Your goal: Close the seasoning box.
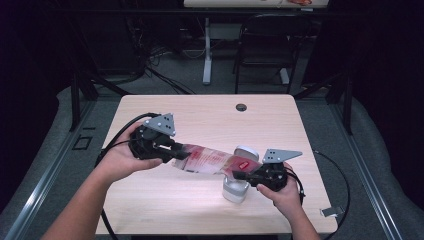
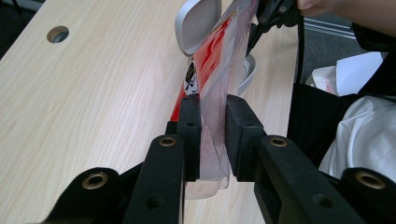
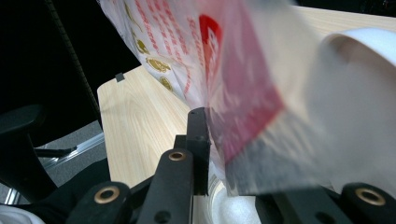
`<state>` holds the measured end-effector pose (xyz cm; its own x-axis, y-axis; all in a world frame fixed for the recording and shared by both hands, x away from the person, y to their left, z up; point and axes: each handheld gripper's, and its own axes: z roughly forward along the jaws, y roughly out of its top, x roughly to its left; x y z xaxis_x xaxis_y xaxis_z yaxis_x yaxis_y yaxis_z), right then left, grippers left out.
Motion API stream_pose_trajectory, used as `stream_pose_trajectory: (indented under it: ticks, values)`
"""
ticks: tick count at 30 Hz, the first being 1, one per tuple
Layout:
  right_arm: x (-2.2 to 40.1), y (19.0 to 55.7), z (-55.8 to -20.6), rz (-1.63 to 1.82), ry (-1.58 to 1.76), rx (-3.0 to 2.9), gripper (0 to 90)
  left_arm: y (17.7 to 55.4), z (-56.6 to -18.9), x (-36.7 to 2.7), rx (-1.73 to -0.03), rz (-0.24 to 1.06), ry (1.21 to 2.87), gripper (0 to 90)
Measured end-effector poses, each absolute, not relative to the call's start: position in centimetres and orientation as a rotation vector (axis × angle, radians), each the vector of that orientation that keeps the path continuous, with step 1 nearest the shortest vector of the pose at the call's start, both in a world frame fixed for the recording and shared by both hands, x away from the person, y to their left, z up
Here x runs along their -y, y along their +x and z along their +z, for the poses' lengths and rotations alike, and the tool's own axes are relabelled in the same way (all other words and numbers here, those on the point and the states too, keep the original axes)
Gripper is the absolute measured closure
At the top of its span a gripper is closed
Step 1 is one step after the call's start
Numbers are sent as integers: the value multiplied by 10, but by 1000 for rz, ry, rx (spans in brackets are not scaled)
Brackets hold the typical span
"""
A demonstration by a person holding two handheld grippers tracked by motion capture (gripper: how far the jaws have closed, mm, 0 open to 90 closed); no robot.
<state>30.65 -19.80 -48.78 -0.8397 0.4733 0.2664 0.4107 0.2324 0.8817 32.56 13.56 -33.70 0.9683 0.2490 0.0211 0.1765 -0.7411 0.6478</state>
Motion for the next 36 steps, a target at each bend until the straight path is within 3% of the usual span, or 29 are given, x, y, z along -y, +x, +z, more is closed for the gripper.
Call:
stream_pose_trajectory:
  ticks: [36]
  values:
    - [205,307,-491,1708,867,-2425,821,328,-357,-158,-370,101,2374,770]
